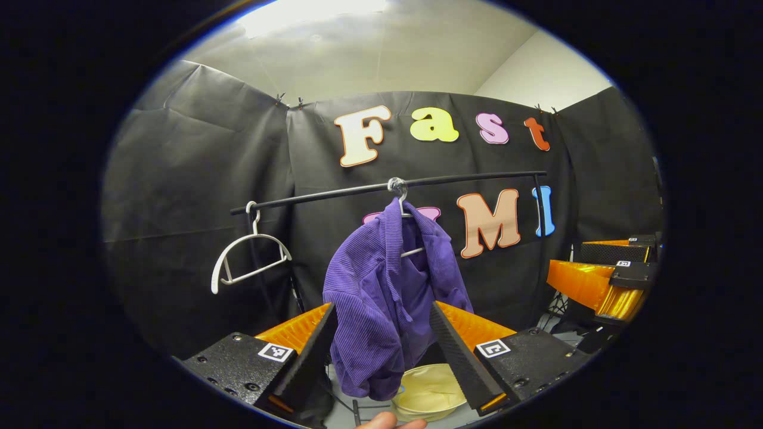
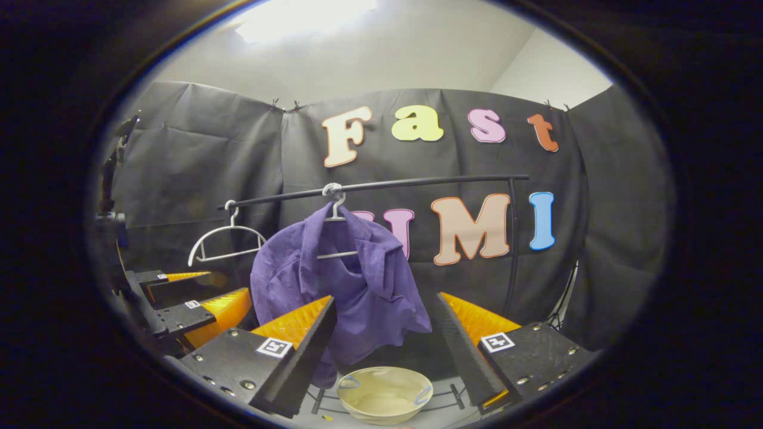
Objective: Grasp the clothes on the hanger with both hands and then place them into the laundry hamper below.
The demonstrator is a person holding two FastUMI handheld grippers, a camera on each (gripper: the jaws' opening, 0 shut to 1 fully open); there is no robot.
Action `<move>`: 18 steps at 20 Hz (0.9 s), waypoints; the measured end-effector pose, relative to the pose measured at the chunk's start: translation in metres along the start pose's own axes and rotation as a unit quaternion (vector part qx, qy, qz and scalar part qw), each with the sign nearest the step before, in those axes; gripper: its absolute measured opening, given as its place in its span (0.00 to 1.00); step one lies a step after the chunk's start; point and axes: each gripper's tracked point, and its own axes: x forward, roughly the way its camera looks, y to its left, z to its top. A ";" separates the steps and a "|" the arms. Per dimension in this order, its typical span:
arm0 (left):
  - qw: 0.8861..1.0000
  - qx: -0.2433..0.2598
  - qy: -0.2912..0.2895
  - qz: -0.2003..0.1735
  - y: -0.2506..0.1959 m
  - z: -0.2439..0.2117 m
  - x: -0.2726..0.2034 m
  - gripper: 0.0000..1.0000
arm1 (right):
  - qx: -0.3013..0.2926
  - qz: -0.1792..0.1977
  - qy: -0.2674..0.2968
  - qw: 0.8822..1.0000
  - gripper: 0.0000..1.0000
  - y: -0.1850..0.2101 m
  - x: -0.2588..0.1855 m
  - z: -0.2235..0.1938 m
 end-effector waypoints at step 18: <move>1.000 -0.007 0.022 -0.003 -0.043 -0.031 0.109 0.99 | 0.015 -0.024 0.035 0.999 0.99 -0.034 0.098 -0.025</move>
